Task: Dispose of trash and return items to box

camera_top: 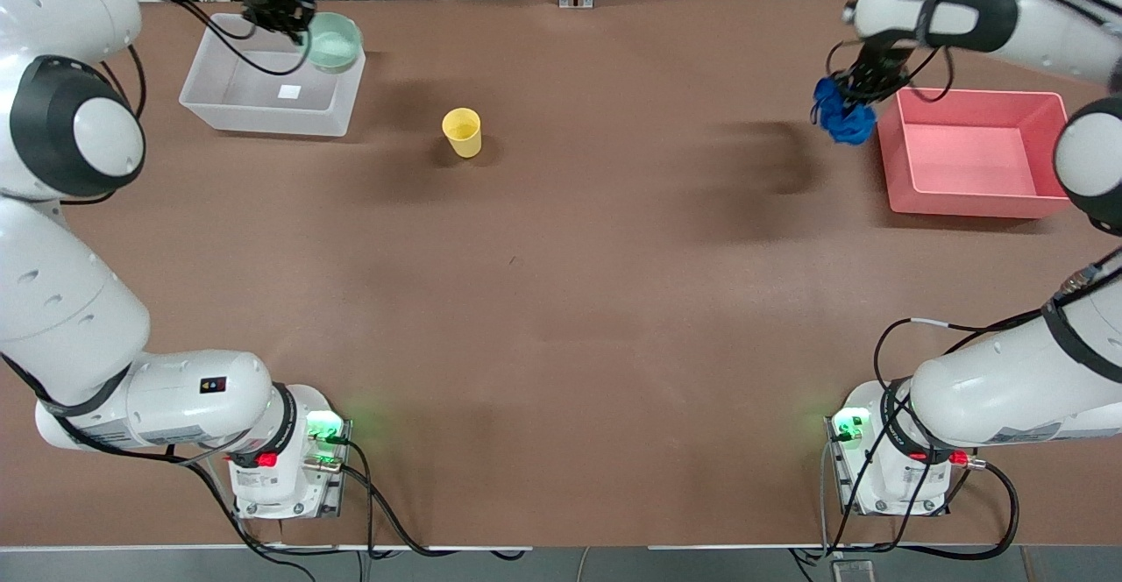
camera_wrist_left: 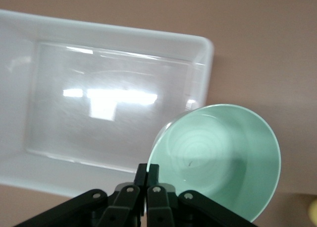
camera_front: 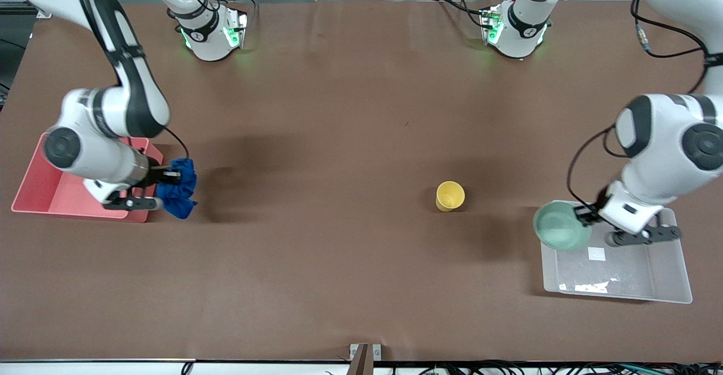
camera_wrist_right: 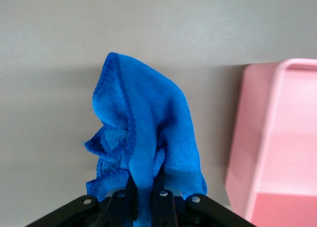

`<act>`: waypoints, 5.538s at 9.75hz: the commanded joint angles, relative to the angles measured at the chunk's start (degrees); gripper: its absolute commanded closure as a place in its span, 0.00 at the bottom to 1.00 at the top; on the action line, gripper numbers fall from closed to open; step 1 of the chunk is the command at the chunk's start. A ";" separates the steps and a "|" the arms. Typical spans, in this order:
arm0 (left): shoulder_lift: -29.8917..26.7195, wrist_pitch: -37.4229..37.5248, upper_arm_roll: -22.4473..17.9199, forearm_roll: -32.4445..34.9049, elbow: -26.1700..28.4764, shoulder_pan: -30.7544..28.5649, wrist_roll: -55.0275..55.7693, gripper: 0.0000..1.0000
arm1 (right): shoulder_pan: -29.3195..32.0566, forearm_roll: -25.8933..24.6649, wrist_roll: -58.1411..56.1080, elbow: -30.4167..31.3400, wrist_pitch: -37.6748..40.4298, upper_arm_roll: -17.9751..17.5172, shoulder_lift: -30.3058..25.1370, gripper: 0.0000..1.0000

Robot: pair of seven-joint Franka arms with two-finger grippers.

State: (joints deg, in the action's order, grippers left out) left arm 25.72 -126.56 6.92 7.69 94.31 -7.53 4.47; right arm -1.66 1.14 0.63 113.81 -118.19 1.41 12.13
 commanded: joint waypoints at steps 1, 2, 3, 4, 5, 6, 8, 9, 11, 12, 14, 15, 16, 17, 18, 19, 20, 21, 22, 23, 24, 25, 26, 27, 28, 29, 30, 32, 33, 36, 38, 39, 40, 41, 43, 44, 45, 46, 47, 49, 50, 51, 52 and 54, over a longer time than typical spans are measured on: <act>11.16 0.53 0.20 1.01 -9.56 -2.65 -7.95 0.99 | 4.10 -0.34 -2.71 0.45 2.88 -0.36 -6.13 0.96; 12.50 0.53 0.20 1.10 -10.19 -3.18 -9.20 0.99 | 7.25 -0.34 -6.65 0.45 2.88 -0.36 -6.77 0.96; 12.86 0.53 0.20 1.19 -10.11 -4.15 -9.30 0.99 | 10.24 -0.34 -10.26 0.89 2.79 -0.36 -6.68 0.96; 13.91 0.53 0.20 1.27 -9.76 -4.85 -9.39 0.99 | 13.32 -0.34 -12.47 1.76 2.18 -0.36 -6.42 0.96; 14.97 0.53 0.20 1.36 -9.76 -5.56 -9.56 0.99 | 16.39 -0.43 -15.19 2.20 1.74 -0.36 -6.25 0.95; 15.85 0.44 0.28 1.28 -9.67 -6.17 -10.17 0.99 | 19.29 -0.43 -18.87 3.08 -0.87 -0.36 -5.55 0.95; 17.43 0.00 0.28 1.19 -9.76 -6.26 -10.18 0.96 | 24.05 -0.43 -25.73 8.33 -10.43 -0.36 -3.18 0.94; 17.70 0.00 0.28 1.19 -9.76 -6.27 -10.18 0.87 | 25.37 -0.43 -27.94 9.58 -13.96 -0.36 -1.43 0.93; 17.09 0.09 0.28 1.27 -10.20 -6.09 -10.35 0.33 | 26.26 -0.43 -28.40 9.50 -15.65 -0.36 2.27 0.88; 16.04 0.52 0.63 1.62 -12.55 -6.44 -10.97 0.00 | 26.18 -0.43 -28.40 9.50 -16.71 -0.36 3.50 0.70; 12.01 2.71 0.90 0.93 -13.10 -4.00 -10.01 0.00 | 26.18 -0.35 -27.70 9.07 -17.95 -0.36 5.18 0.00; 9.81 3.59 0.90 0.84 -12.32 -1.72 -7.22 0.00 | 25.74 -0.34 -27.61 8.98 -17.60 -0.36 5.18 0.00; 8.31 7.08 1.51 0.84 -12.14 -0.13 -2.49 0.00 | 25.65 -0.34 -27.09 8.71 -17.51 -0.36 5.09 0.00; 6.38 11.03 4.13 0.92 -11.44 0.76 2.25 0.00 | 25.30 -0.34 -27.17 8.54 -17.51 -0.62 4.66 0.00; 5.15 12.73 7.37 1.10 -9.60 0.68 8.22 0.00 | 23.82 -0.34 -27.08 7.93 -17.16 -0.54 4.13 0.00; 4.00 12.57 10.01 1.62 -6.37 0.68 13.24 0.00 | 23.11 -0.34 -26.73 7.57 -16.20 -0.53 2.30 0.00; 3.38 11.96 12.04 2.06 -3.81 0.94 19.03 0.03 | 22.15 -0.43 -24.81 7.31 -14.80 -0.62 0.45 0.00; 3.29 11.60 13.98 2.15 -2.13 1.38 23.70 0.04 | 20.22 -0.52 -22.53 6.44 -11.74 -0.54 -1.65 0.00; 3.46 10.03 15.13 2.15 -0.37 3.12 30.01 0.06 | 19.07 -0.61 -19.99 5.21 -8.40 -0.53 -3.59 0.00; 3.46 6.71 15.14 3.02 3.04 5.57 36.60 0.08 | 17.93 -0.61 -18.57 3.80 -5.06 -0.62 -5.61 0.00; 3.64 4.07 15.23 4.43 5.16 6.64 40.67 0.10 | 16.61 -0.61 -17.42 2.83 -2.85 -0.80 -7.89 0.00; 3.99 2.56 15.23 4.44 6.40 8.22 44.10 0.13 | 14.77 -0.61 -15.41 1.52 0.56 -0.71 -10.35 0.00; 4.69 2.46 15.23 4.44 6.93 9.63 46.66 0.15 | 13.01 -0.61 -13.39 -1.02 5.38 -0.80 -12.29 0.00; 5.39 1.76 15.23 4.44 8.07 10.16 47.99 0.18 | 11.52 -0.61 -11.80 -3.83 9.17 -0.80 -13.01 0.00; 5.40 -0.33 15.23 4.44 10.00 10.34 48.26 0.20 | 9.41 -0.61 -8.48 -6.81 13.30 -0.80 -13.62 0.00; 5.57 -3.22 15.31 4.44 12.10 10.43 48.96 0.29 | 7.48 -0.61 -5.49 -8.67 16.65 -0.80 -13.98 0.00; 5.75 -6.04 15.23 4.44 13.26 10.78 49.75 0.37 | 6.07 -0.61 -4.15 -10.17 19.20 -0.89 -15.11 0.00; 6.63 -6.86 15.31 4.44 13.36 10.87 50.55 0.61 | 4.30 -0.61 -2.49 -10.01 22.46 -1.23 -18.79 0.00; 6.45 -6.86 15.31 4.44 13.18 10.79 50.55 0.92 | 3.60 -0.61 -1.86 -9.92 24.31 -1.32 -20.55 0.00; 4.09 -5.03 15.49 4.44 9.34 9.74 49.68 1.00 | 2.80 -0.43 -1.94 -10.79 25.91 -1.33 -21.98 0.00; 1.46 -0.12 15.14 4.53 4.59 8.86 47.14 1.00 | 2.62 -0.34 -1.86 -13.95 26.70 -1.33 -21.54 0.00; 0.75 3.04 14.88 4.53 1.43 6.94 43.21 1.00 | 2.62 -0.34 -2.12 -15.27 26.70 -1.33 -21.19 0.00; 0.65 6.38 15.14 4.53 -2.08 3.96 36.99 1.00 | 2.62 -0.34 -2.12 -15.72 26.61 -1.33 -20.75 0.00; 0.74 8.68 15.14 4.53 -4.64 2.02 31.10 1.00 | 2.45 -0.34 -2.21 -15.90 26.61 -1.33 -20.66 0.00; 0.91 9.75 14.70 4.61 -7.03 -1.41 19.67 1.00 | 2.45 -0.34 -2.38 -17.56 26.61 -1.33 -19.17 0.00; 1.18 9.75 14.70 4.53 -7.21 -4.39 13.26 1.00 | 2.45 -0.34 -2.30 -18.35 26.53 -1.33 -18.12 0.00; 1.35 9.75 14.70 4.44 -7.30 -6.94 6.93 1.00 | 2.36 -0.34 -2.30 -19.14 26.61 -1.33 -17.15 0.00; 1.62 9.75 14.70 4.53 -7.30 -9.06 1.48 1.00 | 2.36 -0.34 -2.12 -20.02 26.61 -1.33 -16.27 0.00; 2.84 9.75 14.70 4.44 -7.30 -11.69 -4.93 1.00 | 1.92 -0.34 -2.03 -20.38 26.61 -1.33 -15.83 0.00; 6.78 8.97 14.70 4.18 -7.56 -15.91 -13.58 1.00 | 1.92 -0.34 -1.86 -20.38 26.61 -1.33 -15.47 0.00; 7.93 7.48 14.61 4.52 -7.65 -16.02 -13.69 1.00 | 1.92 -0.34 -1.86 -20.29 26.61 -1.33 -15.47 0.00; 9.86 5.21 14.61 6.53 -7.65 -16.46 -13.87 1.00 | 1.92 -0.34 -1.86 -20.20 26.70 -1.33 -15.47 0.00; 11.53 3.10 14.61 8.20 -7.56 -16.55 -13.87 1.00 | 1.83 -0.34 -1.86 -19.94 26.70 -1.33 -15.47 0.00; 13.83 2.20 14.61 8.92 -7.30 -16.72 -13.78 0.99 | 1.83 -0.34 -1.94 -19.76 26.79 -1.33 -15.47 0.00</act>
State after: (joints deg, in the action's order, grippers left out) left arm 37.00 -123.76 21.29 15.16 87.38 -24.06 -9.23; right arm 0.80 0.97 -2.44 94.66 -92.19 -0.16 -3.58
